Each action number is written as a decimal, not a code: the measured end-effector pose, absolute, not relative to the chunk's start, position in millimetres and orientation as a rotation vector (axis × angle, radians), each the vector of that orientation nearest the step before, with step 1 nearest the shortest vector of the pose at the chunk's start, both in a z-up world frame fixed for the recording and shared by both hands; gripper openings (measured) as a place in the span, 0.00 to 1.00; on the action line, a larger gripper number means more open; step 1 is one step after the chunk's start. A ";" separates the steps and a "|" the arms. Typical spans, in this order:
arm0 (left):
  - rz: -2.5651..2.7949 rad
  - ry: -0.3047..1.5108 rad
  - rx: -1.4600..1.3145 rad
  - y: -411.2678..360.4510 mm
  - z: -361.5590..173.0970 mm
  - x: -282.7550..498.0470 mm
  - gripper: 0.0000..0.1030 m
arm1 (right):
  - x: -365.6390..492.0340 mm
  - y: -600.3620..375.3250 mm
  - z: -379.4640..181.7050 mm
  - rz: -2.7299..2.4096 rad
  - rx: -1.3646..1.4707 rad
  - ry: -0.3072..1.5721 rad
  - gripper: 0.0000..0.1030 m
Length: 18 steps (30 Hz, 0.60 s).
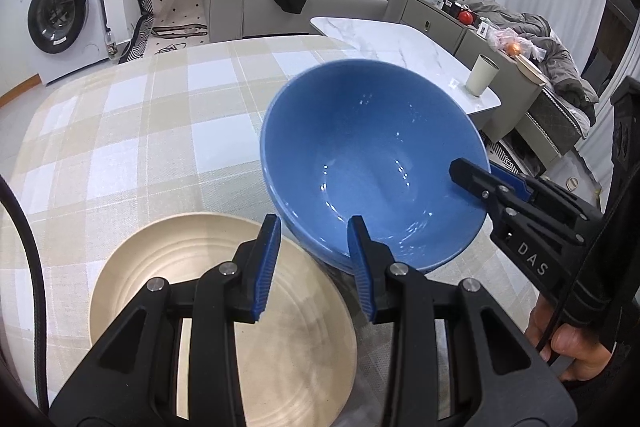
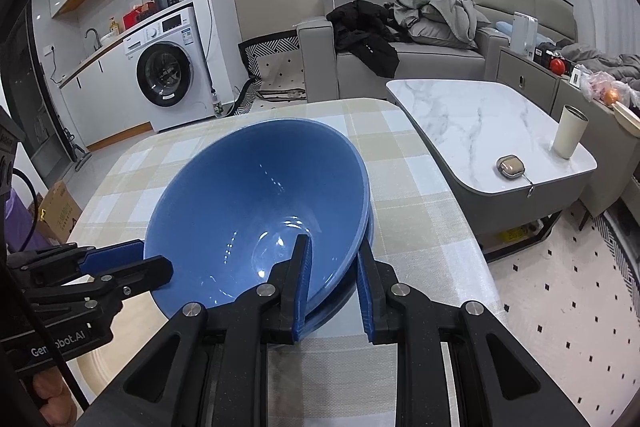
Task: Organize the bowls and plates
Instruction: 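Open both grippers to release the nested blue bowls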
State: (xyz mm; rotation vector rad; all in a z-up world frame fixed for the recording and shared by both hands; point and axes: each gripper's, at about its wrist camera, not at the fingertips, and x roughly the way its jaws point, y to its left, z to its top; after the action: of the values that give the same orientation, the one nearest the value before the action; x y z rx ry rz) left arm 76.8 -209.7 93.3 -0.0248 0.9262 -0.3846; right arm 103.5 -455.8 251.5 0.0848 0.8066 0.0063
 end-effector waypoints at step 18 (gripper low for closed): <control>-0.383 0.929 -0.052 -195.9 90.6 79.9 0.32 | 108.9 -465.7 244.9 -0.007 0.077 0.846 0.23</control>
State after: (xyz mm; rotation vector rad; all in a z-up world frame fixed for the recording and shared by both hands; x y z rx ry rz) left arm 79.9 -195.9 90.6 -0.0524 0.9294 -0.3826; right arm 108.9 -465.7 244.9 0.0770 0.8456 -0.0067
